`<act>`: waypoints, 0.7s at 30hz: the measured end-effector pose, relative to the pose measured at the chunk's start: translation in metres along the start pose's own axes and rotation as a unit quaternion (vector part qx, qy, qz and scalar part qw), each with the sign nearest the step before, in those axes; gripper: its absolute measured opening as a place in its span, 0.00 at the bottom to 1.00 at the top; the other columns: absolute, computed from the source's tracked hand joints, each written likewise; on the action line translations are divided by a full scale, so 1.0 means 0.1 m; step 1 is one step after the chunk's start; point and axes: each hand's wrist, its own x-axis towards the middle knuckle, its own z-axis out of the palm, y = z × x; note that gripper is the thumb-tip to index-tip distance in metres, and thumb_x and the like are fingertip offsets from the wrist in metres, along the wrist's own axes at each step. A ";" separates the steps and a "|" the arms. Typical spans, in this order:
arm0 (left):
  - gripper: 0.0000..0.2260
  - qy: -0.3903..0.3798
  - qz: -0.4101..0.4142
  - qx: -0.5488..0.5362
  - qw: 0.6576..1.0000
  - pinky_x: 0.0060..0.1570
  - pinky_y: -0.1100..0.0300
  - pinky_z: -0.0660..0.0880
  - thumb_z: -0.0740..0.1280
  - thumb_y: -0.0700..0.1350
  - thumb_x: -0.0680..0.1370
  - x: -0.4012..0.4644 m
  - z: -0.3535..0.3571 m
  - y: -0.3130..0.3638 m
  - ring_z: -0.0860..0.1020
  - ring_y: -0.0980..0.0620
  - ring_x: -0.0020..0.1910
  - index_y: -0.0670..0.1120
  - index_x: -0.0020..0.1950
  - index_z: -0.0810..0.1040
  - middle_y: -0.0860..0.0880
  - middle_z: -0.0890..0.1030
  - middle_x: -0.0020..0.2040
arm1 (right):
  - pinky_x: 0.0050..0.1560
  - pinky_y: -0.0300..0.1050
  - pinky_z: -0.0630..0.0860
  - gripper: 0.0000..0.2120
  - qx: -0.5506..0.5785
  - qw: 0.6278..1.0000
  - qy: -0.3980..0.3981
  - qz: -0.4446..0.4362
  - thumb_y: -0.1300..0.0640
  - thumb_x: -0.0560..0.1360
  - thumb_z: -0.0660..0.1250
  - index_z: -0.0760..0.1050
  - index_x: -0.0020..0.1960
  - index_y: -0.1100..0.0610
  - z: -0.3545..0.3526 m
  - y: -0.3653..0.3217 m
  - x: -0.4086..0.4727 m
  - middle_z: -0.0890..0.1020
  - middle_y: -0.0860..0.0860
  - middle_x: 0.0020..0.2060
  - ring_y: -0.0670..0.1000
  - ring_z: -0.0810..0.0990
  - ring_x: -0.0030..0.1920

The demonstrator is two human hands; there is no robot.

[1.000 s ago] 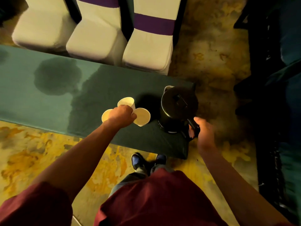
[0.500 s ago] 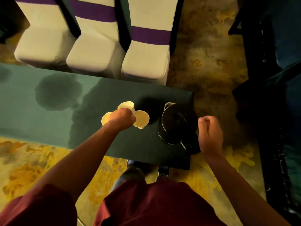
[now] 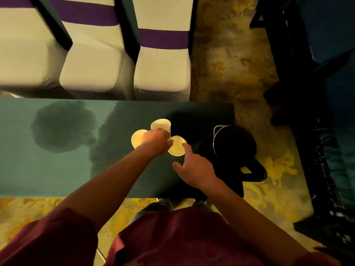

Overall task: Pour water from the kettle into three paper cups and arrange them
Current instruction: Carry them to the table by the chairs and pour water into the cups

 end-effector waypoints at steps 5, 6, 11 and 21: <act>0.20 0.009 0.053 -0.036 0.998 0.45 0.51 0.77 0.61 0.64 0.78 -0.13 -0.02 -0.15 0.81 0.45 0.54 0.54 0.61 0.81 0.49 0.79 0.63 | 0.43 0.50 0.79 0.37 0.048 0.998 -0.026 0.037 0.42 0.78 0.63 0.50 0.81 0.47 0.31 0.06 0.27 0.82 0.49 0.45 0.49 0.80 0.42; 0.20 0.011 0.061 -0.035 0.997 0.45 0.51 0.77 0.60 0.64 0.78 -0.17 -0.01 -0.17 0.81 0.45 0.54 0.55 0.61 0.80 0.49 0.78 0.64 | 0.48 0.52 0.80 0.36 0.045 0.997 -0.034 0.043 0.43 0.78 0.63 0.52 0.81 0.47 0.33 0.08 0.31 0.83 0.51 0.52 0.52 0.82 0.49; 0.19 0.019 0.074 -0.039 0.996 0.48 0.52 0.77 0.59 0.64 0.78 -0.29 -0.04 -0.31 0.81 0.45 0.56 0.58 0.61 0.80 0.51 0.72 0.72 | 0.55 0.54 0.79 0.29 0.044 0.996 -0.014 0.079 0.44 0.77 0.64 0.64 0.75 0.52 0.38 0.08 0.41 0.81 0.53 0.64 0.57 0.80 0.60; 0.16 0.072 0.085 -0.062 0.992 0.37 0.57 0.76 0.58 0.58 0.81 -0.68 0.06 -0.39 0.83 0.47 0.50 0.56 0.56 0.83 0.51 0.75 0.69 | 0.54 0.48 0.75 0.23 0.145 0.984 0.004 0.101 0.48 0.75 0.64 0.73 0.69 0.50 0.49 0.24 0.07 0.82 0.46 0.65 0.54 0.80 0.62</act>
